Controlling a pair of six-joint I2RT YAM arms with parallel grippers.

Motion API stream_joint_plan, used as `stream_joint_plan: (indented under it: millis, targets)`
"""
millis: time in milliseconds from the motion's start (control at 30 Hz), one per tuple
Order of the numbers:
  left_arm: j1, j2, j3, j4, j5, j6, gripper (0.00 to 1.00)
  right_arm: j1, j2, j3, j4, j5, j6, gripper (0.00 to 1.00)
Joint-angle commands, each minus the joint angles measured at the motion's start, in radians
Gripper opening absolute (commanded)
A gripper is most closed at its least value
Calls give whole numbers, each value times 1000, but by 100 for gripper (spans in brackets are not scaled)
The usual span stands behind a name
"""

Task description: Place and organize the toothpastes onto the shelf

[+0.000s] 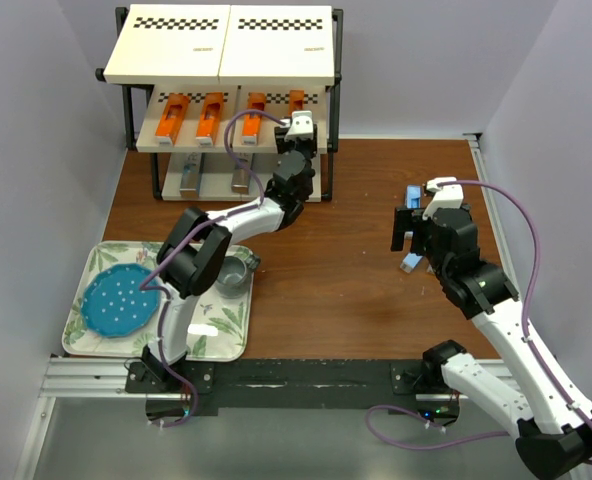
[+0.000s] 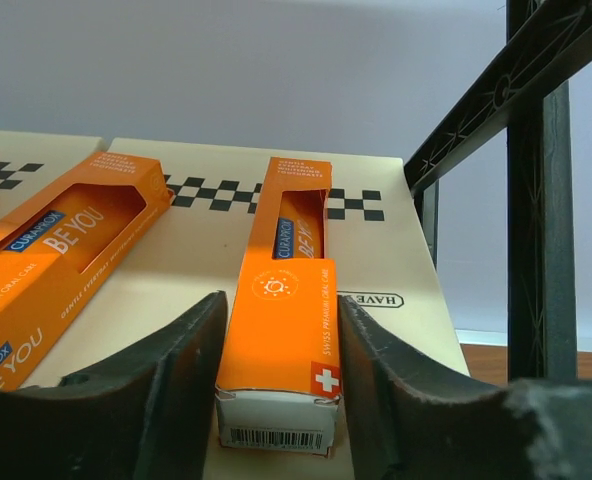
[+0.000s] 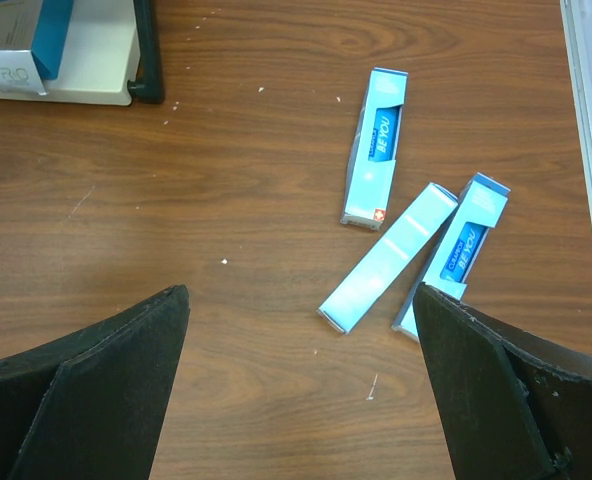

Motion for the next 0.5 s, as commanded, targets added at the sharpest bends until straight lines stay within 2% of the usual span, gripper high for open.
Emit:
stream_joint_plan:
  millis: [0,133,367,467]
  targets:
    - [-3,-34,15,52,4,-48,56,-3,-12,-5,43,-3,-7,98]
    - [-5,-63,-7,46,15,-67,61,-3,-15,-6,46,-6,-7,98]
    - [-12,-144,-61,29,27,-82,76,-2,-18,-3,46,-8,-6,98]
    - [-24,-225,-106,5,38,-128,81,-3,-19,1,45,-3,-6,98]
